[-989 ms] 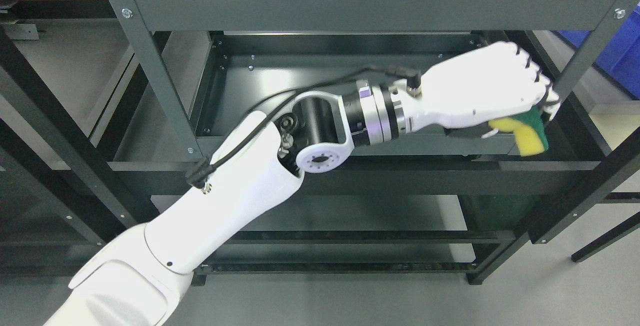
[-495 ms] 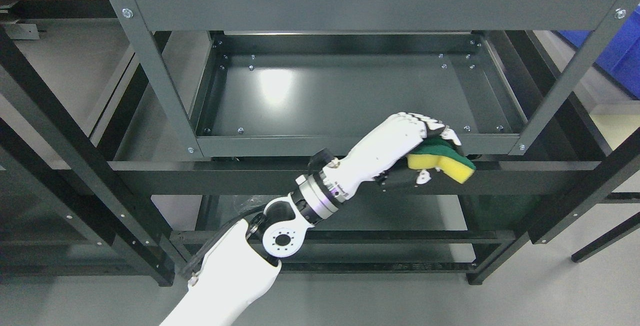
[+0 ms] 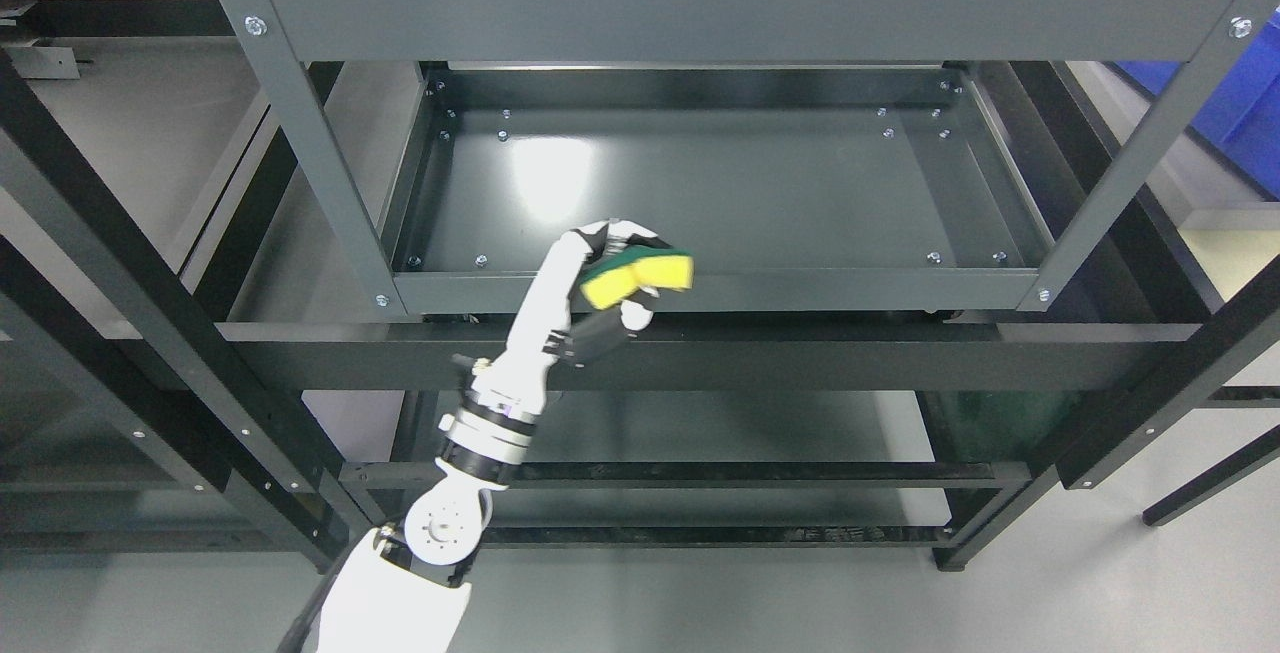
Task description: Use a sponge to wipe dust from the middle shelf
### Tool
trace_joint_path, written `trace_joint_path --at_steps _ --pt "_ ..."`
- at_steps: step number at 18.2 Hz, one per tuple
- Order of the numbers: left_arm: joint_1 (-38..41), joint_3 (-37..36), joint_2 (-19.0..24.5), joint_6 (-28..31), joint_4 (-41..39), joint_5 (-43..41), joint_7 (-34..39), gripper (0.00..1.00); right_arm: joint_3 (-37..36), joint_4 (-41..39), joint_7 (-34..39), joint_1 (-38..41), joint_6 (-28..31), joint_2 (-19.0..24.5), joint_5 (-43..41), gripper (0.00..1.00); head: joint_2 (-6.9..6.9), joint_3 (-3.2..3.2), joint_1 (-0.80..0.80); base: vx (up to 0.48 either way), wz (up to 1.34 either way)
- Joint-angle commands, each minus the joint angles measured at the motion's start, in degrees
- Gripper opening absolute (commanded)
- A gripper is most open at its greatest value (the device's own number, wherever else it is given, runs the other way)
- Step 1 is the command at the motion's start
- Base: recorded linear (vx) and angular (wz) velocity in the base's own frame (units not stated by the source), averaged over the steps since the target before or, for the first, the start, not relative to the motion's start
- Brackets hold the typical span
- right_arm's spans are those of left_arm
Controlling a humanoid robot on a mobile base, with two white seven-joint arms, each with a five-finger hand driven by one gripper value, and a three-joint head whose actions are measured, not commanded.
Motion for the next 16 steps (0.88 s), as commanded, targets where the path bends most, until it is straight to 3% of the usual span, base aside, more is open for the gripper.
trace_joint_path --at_steps 1,9,16 --pt "2.9 15.8 0.8 0.1 0.1 5.1 0.0 0.01 0.0 -1.0 0.0 0.0 0.0 -1.0 0.0 1.0 0.0 0.0 0.0 0.0 0.0" --pt "11.9 14.9 0.8 0.1 -0.6 10.4 -0.3 0.01 0.0 -1.0 0.0 0.0 0.0 -1.0 0.0 1.0 0.0 0.0 0.0 0.0 0.0" --pt "13.2 11.6 0.8 -0.4 -2.8 10.4 -0.5 0.01 0.0 -1.0 0.0 0.0 0.0 -1.0 0.0 1.0 0.0 0.0 0.0 0.0 0.0"
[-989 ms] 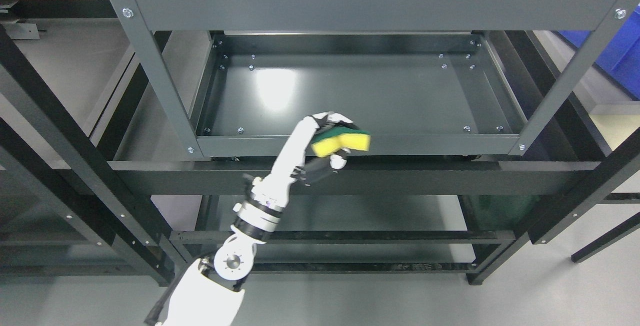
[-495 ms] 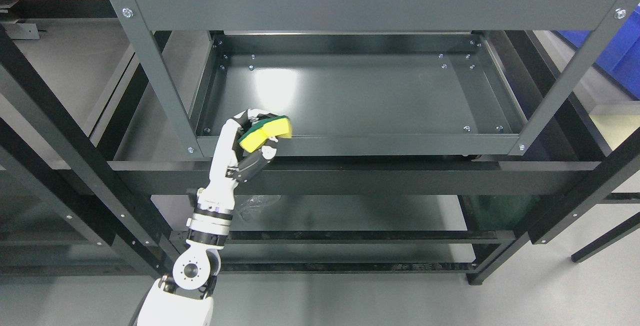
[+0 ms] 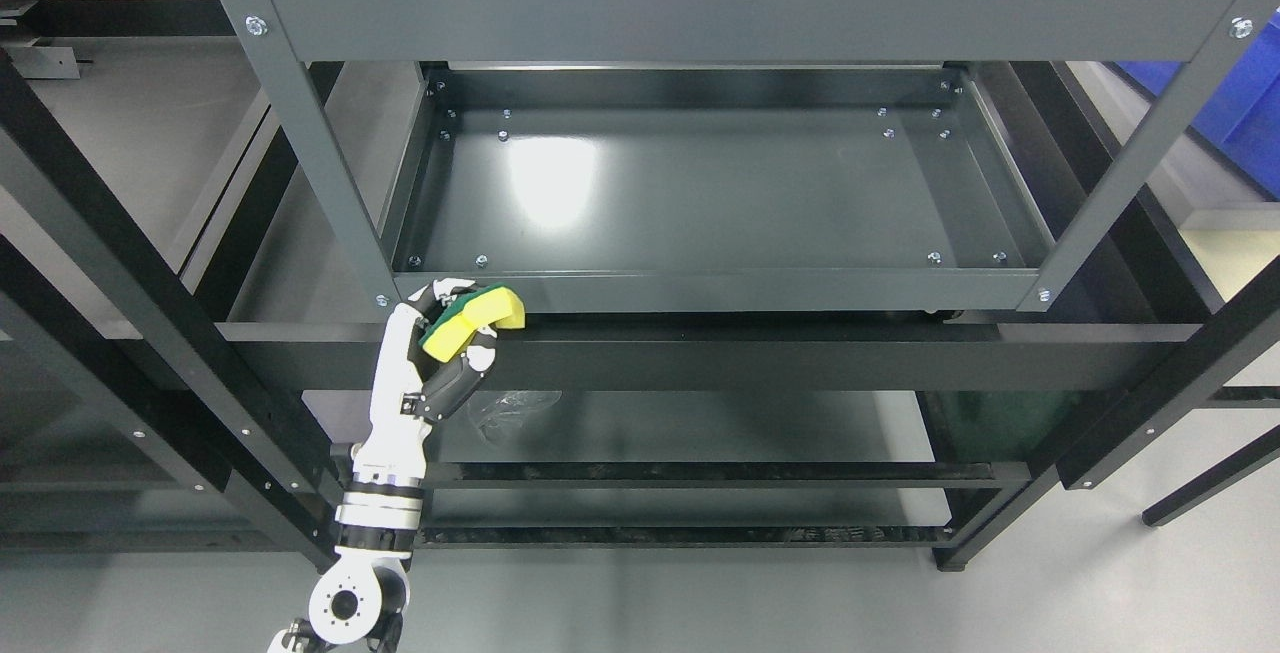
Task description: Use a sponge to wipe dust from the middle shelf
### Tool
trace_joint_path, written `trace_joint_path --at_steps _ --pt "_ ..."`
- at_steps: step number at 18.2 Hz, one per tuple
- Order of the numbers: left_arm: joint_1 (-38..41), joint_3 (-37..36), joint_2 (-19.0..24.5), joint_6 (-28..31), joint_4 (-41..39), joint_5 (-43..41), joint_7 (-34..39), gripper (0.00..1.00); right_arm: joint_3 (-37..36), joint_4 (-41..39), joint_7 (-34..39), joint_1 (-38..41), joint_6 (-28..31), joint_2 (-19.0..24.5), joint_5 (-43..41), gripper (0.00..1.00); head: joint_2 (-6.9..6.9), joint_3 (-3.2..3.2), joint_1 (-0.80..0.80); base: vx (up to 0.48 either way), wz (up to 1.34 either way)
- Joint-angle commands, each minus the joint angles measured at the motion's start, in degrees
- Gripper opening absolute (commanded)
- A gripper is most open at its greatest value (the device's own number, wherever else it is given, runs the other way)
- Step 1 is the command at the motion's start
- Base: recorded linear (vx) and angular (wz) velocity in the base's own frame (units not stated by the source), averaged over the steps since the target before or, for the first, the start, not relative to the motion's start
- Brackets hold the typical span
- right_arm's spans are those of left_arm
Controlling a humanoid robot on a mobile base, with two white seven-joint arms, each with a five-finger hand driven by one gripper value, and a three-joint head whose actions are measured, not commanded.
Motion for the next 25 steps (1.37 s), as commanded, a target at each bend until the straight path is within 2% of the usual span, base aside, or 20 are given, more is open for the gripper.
trace_joint_path --at_steps 1,3,8,25 --pt "2.2 0.1 1.0 -0.2 -2.6 0.8 0.0 0.01 0.0 -1.0 0.0 0.0 0.0 -1.0 0.0 1.0 0.0 0.0 0.0 0.0 0.0" --pt "1.7 -0.1 1.0 0.8 -4.4 0.8 0.5 0.01 0.0 -1.0 0.0 0.0 0.0 -1.0 0.0 1.0 0.0 0.0 0.0 0.0 0.0" --pt "-1.7 -0.4 1.0 11.8 -11.1 1.0 4.1 0.01 0.0 -1.0 0.0 0.0 0.0 -1.0 0.0 1.0 0.0 0.0 0.0 0.0 0.0" --pt "-1.5 -2.4 1.0 12.4 -12.5 1.0 3.8 0.01 0.0 -1.0 0.0 0.0 0.0 -1.0 0.0 1.0 0.0 0.0 0.0 0.0 0.0"
